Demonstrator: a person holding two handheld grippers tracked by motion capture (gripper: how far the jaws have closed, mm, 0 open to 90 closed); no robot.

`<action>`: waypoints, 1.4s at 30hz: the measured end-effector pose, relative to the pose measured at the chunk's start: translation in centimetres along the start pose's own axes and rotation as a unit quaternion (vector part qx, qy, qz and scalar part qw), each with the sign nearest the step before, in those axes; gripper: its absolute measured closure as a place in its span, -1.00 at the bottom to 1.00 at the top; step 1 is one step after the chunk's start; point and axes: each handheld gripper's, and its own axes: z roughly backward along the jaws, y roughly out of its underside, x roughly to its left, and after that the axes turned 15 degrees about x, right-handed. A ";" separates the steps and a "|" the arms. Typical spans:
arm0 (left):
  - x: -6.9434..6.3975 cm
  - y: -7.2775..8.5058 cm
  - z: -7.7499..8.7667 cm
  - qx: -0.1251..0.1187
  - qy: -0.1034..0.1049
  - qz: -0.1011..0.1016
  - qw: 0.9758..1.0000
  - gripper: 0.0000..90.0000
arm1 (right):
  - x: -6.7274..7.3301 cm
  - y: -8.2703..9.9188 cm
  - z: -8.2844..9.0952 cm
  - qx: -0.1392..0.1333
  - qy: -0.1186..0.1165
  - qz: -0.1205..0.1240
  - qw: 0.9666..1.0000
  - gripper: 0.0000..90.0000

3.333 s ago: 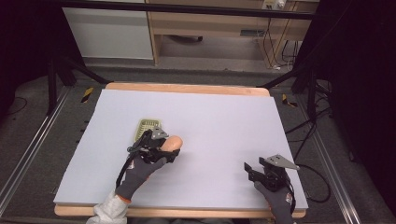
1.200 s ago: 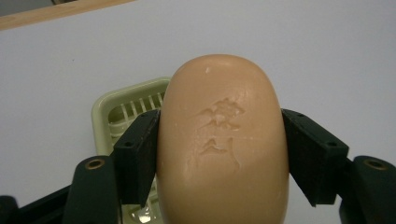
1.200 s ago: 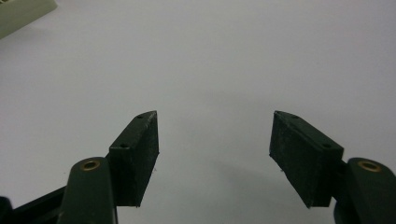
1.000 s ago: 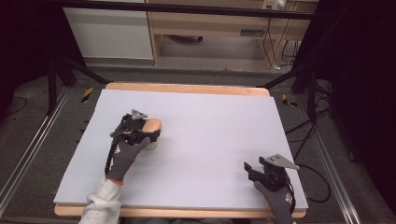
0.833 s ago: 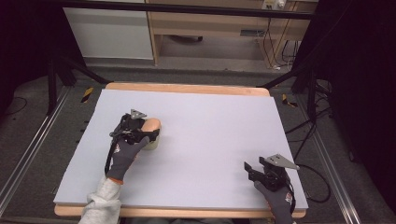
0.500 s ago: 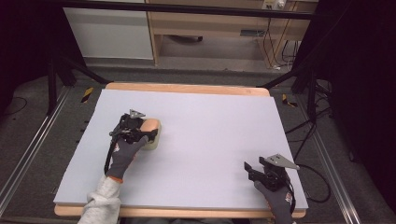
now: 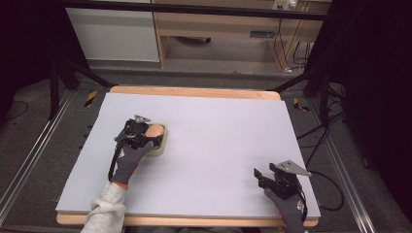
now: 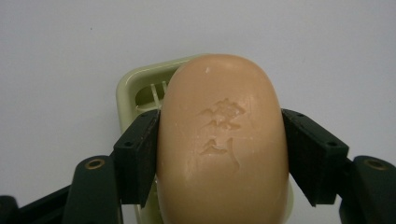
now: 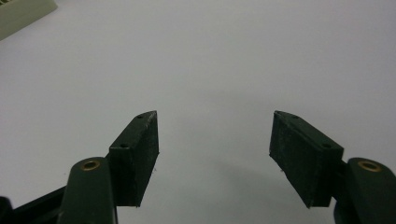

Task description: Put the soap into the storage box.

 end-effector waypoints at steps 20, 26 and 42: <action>0.2 0.0 -1.1 0.010 -0.008 0.004 1.000 -0.29 | 0.0 0.0 0.0 0.002 0.000 0.001 1.000 -0.27; 0.2 0.0 -1.4 0.012 -0.011 0.006 1.000 -0.29 | 0.0 0.0 -0.1 0.002 0.000 0.001 1.000 -0.27; 0.3 0.0 -1.5 0.015 -0.014 0.008 1.000 -0.29 | 0.0 0.0 -0.1 0.002 0.001 0.001 1.000 -0.28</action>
